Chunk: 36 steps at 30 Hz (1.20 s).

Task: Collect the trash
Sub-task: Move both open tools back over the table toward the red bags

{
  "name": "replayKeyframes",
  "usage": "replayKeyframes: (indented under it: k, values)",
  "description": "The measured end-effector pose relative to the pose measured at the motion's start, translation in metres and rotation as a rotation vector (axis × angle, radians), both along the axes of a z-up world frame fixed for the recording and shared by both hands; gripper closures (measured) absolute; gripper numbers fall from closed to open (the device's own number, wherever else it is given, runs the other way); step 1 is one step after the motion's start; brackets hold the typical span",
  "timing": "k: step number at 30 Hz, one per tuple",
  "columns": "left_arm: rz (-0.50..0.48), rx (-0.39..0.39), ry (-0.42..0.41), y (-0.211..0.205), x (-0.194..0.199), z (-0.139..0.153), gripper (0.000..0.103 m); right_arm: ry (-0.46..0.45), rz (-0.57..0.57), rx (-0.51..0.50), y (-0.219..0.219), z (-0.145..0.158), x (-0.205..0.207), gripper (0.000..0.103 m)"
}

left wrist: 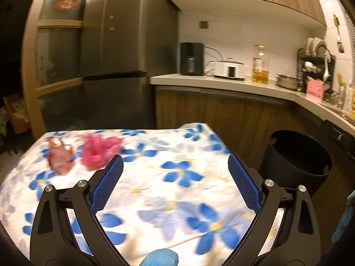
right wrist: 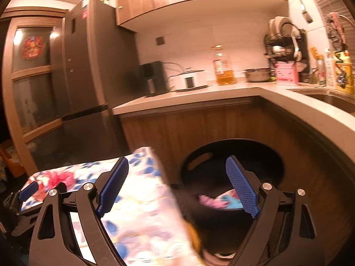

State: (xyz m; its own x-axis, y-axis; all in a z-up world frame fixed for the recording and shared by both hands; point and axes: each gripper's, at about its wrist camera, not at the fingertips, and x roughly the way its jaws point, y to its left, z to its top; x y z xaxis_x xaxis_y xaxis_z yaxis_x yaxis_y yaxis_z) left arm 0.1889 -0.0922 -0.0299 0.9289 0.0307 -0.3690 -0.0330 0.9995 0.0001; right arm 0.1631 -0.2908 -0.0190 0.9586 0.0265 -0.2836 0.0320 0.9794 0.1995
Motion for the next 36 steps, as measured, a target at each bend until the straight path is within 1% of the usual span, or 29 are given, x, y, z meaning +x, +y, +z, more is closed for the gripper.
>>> replayKeyframes:
  k: [6,14,18,21,23,25,28,36]
  values:
    - [0.103,-0.003,-0.017,0.05,-0.016,0.001,0.01,-0.008,0.107,-0.013,0.049,0.006,0.005,0.016]
    - [0.24,0.018,-0.028,0.119,-0.034,-0.002,0.01,-0.013,0.237,-0.022,0.12,0.009,0.019,0.016]
    - [0.297,0.004,-0.032,0.152,-0.038,-0.004,0.01,0.011,0.293,-0.014,0.155,0.002,0.035,0.016]
    - [0.332,0.005,-0.031,0.174,-0.039,-0.006,0.01,0.035,0.331,-0.019,0.183,-0.005,0.047,0.016]
    - [0.36,-0.01,-0.028,0.191,-0.04,-0.009,0.01,0.047,0.352,-0.03,0.201,-0.01,0.055,0.016]
    - [0.382,-0.029,-0.022,0.205,-0.041,-0.013,0.01,0.052,0.37,-0.04,0.216,-0.013,0.06,0.016]
    - [0.404,-0.036,-0.022,0.221,-0.043,-0.015,0.01,0.06,0.397,-0.067,0.243,-0.017,0.072,0.016]
    - [0.423,-0.031,-0.061,0.25,-0.031,-0.01,0.01,0.083,0.415,-0.083,0.287,-0.034,0.104,0.016]
